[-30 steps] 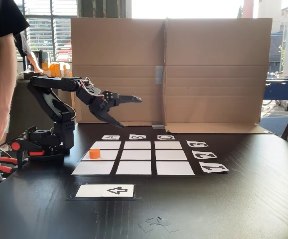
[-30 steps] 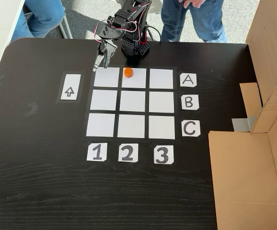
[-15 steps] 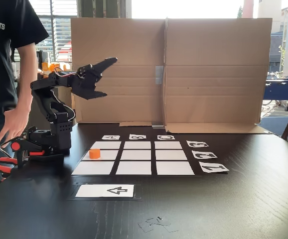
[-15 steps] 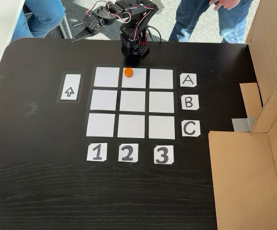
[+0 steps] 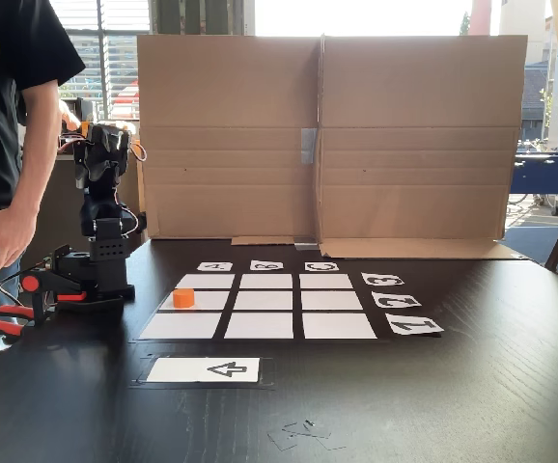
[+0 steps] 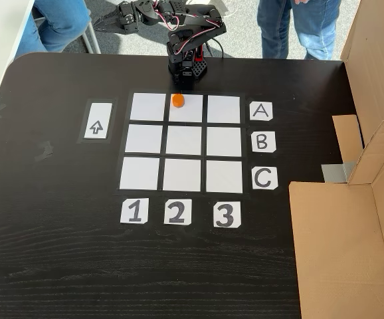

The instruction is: Pick up the round, orange token and place it in the grid on square A2.

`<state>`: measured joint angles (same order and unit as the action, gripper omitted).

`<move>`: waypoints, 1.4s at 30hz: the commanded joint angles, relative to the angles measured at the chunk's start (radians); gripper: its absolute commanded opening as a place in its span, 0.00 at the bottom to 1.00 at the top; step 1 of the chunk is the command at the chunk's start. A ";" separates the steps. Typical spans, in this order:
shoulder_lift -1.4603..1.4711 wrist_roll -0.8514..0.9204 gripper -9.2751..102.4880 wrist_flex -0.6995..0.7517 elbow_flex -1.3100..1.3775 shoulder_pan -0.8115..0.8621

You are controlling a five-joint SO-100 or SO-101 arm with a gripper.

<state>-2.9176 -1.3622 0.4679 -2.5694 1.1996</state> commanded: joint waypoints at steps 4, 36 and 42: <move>-0.267 -0.038 0.08 0.123 -0.270 0.084; -0.411 -0.074 0.08 0.225 -0.488 0.239; -0.411 -0.091 0.08 0.227 -0.488 0.299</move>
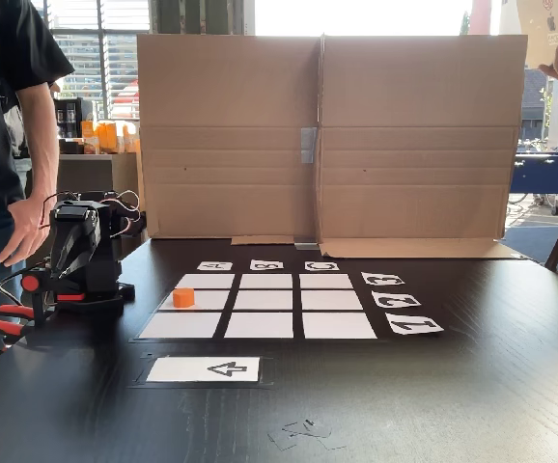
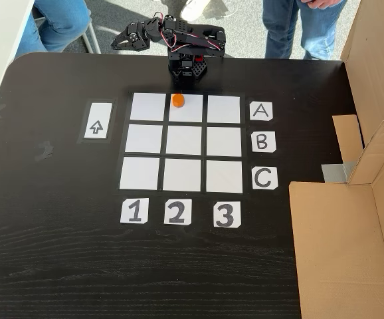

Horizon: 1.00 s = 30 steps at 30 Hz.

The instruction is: Pick up the round, orange token and place it in the grid on square A2.

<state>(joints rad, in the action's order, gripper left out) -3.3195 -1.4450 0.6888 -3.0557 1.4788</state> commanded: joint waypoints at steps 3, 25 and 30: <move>-0.009 -0.008 0.08 0.006 -0.002 0.025; -0.009 -0.074 0.08 0.006 0.000 0.179; -0.009 -0.138 0.08 0.002 -0.002 0.192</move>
